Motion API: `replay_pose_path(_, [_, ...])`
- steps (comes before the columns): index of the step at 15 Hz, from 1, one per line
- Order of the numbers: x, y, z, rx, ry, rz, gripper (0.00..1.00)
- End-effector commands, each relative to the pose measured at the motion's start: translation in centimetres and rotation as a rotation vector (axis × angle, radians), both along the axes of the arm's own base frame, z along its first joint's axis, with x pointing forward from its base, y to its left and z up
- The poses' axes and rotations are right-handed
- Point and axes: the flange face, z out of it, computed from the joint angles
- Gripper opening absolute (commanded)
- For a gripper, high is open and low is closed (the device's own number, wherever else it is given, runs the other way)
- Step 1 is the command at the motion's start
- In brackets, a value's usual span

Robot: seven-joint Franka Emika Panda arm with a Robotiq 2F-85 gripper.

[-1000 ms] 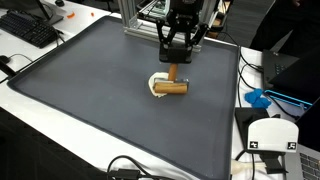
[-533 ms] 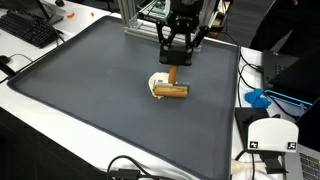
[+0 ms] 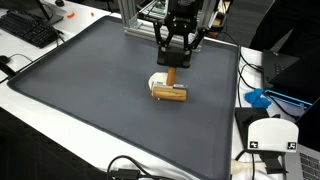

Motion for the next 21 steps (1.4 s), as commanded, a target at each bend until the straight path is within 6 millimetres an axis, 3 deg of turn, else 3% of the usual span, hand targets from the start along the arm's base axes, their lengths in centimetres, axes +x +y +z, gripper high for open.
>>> replay_pose_path(1, [0.1,-0.3,0.7,0.004,-0.022,-0.037,0.22])
replay_pose_path(10, [0.1,-0.9,5.2,0.011,-0.030,-0.101,0.22])
replay_pose_path(15, [-1.1,-1.3,8.8,-0.018,0.008,-0.159,0.22])
replay_pose_path(21, [-4.0,-1.9,13.0,-0.044,0.083,-0.234,0.22])
